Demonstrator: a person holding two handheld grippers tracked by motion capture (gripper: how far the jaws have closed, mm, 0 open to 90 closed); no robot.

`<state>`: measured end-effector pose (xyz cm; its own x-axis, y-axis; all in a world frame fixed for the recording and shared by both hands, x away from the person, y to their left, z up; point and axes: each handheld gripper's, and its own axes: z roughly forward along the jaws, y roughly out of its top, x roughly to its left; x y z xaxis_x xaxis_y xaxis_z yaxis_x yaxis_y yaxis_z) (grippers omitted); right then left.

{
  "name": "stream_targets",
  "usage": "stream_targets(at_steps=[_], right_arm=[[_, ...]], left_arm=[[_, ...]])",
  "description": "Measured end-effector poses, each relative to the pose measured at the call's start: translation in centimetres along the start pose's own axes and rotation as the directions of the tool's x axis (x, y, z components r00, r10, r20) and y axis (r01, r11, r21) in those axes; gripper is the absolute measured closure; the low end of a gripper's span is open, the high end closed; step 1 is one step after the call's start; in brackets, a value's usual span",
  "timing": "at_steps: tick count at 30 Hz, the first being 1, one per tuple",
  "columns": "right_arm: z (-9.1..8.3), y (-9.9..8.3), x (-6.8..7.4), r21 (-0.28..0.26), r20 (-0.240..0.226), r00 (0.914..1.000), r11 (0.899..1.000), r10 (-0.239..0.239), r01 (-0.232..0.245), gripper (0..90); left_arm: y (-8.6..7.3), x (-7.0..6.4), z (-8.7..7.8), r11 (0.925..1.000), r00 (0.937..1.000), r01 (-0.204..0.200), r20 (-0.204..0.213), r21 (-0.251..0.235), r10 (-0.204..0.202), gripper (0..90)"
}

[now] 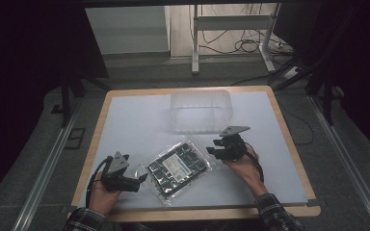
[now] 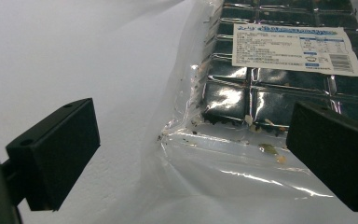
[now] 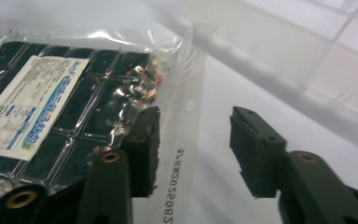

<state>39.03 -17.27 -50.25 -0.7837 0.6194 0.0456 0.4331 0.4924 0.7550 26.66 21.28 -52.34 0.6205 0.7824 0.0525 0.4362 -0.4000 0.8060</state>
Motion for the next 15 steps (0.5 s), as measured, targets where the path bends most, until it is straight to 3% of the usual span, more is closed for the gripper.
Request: stream_targets(at_steps=[8, 15], right_arm=[[1.1, -0.7, -0.1, 0.036, -0.047, 0.9986, 0.999, -0.025, 0.027, 44.7], [1.8, -0.9, 0.1, 0.061, -0.095, 0.9952, 0.998, -0.026, 0.032, 49.4]], left_arm=[[0.0, -0.1, 0.1, 1.0000, 1.0000, -0.008, 0.000, 0.005, 0.008, 2.3], [0.0, -0.1, 0.1, 0.9999, 0.9999, -0.012, 0.000, 0.008, 0.012, 2.3]])
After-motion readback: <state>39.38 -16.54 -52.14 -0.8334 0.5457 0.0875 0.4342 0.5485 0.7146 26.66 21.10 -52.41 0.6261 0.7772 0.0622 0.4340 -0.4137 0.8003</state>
